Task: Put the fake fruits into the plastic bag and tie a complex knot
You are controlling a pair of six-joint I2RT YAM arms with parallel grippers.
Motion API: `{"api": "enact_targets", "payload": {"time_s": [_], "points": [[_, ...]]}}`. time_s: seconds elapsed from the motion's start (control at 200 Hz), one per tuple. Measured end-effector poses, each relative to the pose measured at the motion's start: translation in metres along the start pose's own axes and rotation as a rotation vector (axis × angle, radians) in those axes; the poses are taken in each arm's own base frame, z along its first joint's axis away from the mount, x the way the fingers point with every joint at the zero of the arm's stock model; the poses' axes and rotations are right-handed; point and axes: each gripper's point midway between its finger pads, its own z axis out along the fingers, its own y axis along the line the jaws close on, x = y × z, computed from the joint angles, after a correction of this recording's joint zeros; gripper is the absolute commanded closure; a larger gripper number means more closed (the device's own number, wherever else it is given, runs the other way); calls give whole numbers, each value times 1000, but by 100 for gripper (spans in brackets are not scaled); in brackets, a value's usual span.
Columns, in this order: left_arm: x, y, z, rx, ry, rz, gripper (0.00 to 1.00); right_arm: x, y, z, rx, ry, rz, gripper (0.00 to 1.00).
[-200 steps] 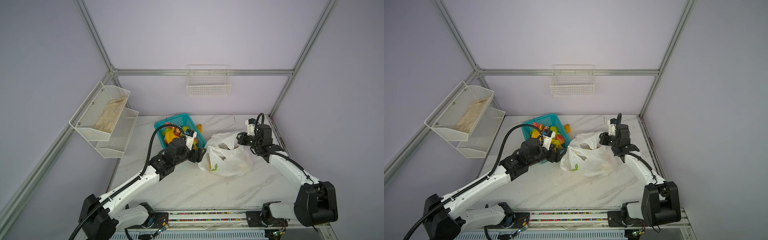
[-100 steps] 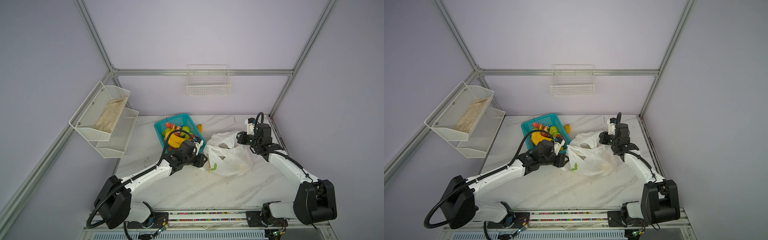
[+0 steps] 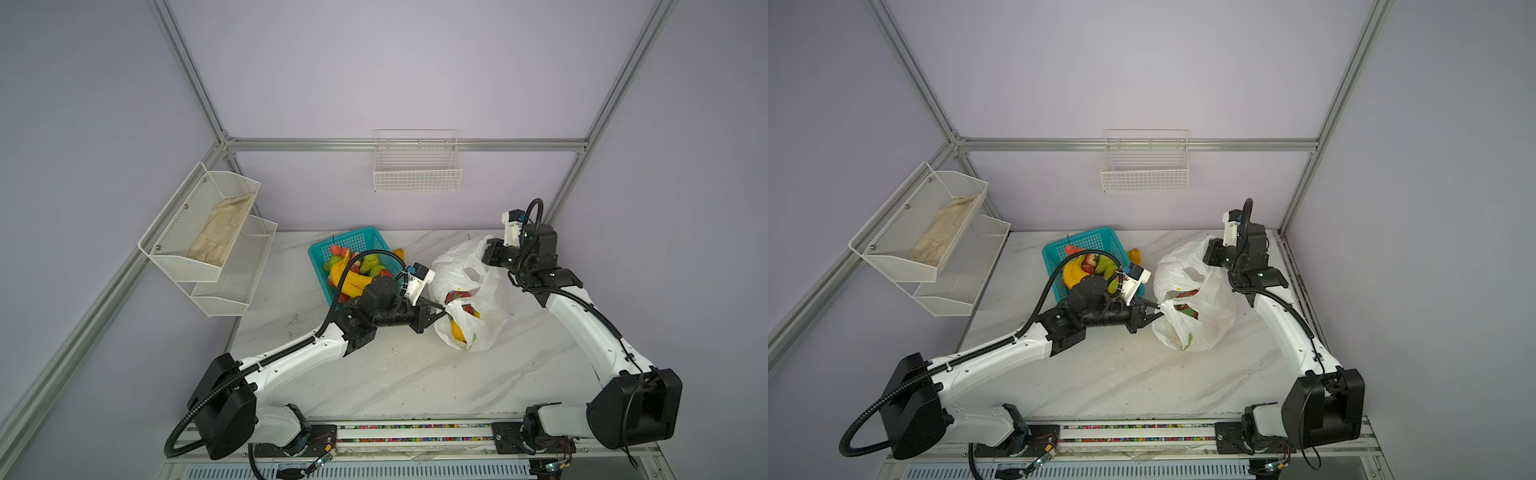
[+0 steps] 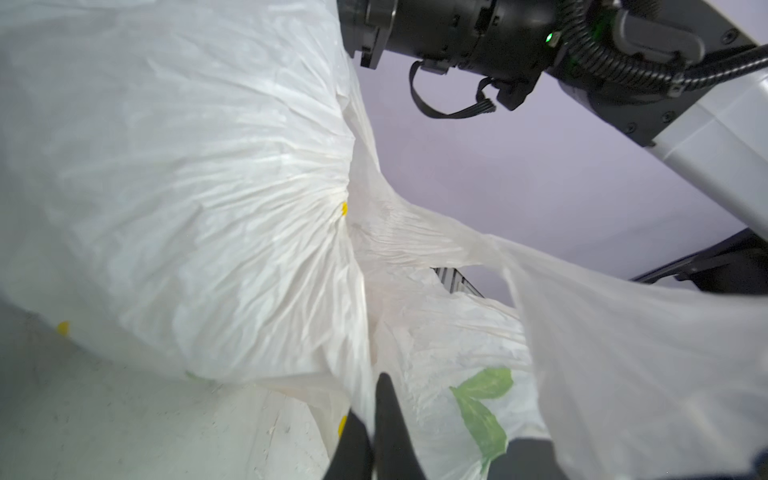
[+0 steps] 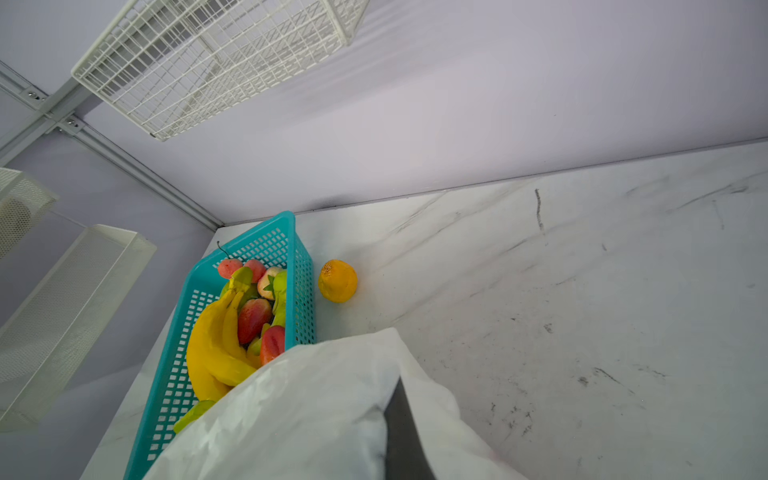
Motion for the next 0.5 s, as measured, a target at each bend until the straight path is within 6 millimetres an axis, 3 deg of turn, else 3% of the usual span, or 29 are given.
{"api": "enact_targets", "payload": {"time_s": [0.13,0.5], "points": [[-16,-10,5,52,-42,8,100,-5,-4,-4,42,-1,-18,99],[-19,-10,5,47,-55,-1,100,7,-11,4,56,45,-19,99]]}}
